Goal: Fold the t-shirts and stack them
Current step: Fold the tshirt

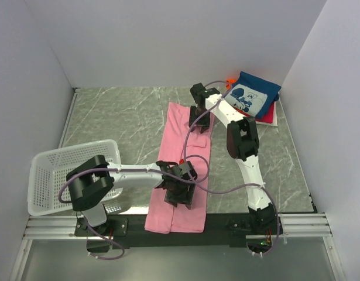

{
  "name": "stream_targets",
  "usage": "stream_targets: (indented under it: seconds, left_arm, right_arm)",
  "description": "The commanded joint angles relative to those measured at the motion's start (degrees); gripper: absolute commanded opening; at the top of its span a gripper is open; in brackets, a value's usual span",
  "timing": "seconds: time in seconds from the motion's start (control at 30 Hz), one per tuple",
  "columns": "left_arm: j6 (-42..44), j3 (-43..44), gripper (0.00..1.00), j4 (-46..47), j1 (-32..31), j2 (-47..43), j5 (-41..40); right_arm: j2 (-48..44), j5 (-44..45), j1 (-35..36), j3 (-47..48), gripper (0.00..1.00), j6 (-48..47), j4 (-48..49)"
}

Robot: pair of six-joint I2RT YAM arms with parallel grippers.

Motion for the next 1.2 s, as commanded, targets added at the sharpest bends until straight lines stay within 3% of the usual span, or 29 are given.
stream_targets:
  seconds: [0.0, 0.23, 0.43, 0.57, 0.77, 0.87, 1.0, 1.17]
  left_arm:
    - [2.34, 3.06, 0.67, 3.62, 0.93, 3.98, -0.15]
    - [0.50, 7.81, 0.67, 0.91, 2.69, 4.00, -2.69]
    - [-3.62, 8.88, 0.67, -4.27, 4.36, -4.70, -10.94]
    - [-7.76, 5.11, 0.67, -5.08, 4.45, -13.74, -16.04]
    - [-12.95, -6.84, 0.67, -4.55, 4.72, -25.88, -15.09]
    - [-14.45, -12.65, 0.67, -3.06, 4.72, -30.54, -13.42]
    - [-15.42, -17.57, 0.67, -3.67, 5.07, -34.15, -11.75]
    - [-15.77, -19.42, 0.66, -7.53, 4.98, -36.61, -11.92]
  right_arm:
    - [5.12, 1.85, -0.96, 5.20, 0.58, 0.29, 0.23]
    - [6.18, -1.40, -2.02, 10.49, 0.59, -4.19, 0.13]
    - [-2.42, -6.41, -2.28, 5.23, 0.60, -6.21, 5.49]
    - [-13.81, -6.42, -2.28, 0.05, 0.60, -6.22, 7.78]
    - [-35.34, -6.59, -2.20, -23.66, 0.60, -1.83, 13.22]
    - [-45.36, -6.51, -1.67, -42.17, 0.60, 1.25, 14.99]
    - [-59.09, -4.40, 2.36, -61.19, 0.60, 6.43, 16.30]
    - [-78.25, -2.82, 12.73, -81.83, 0.59, 20.57, 14.91]
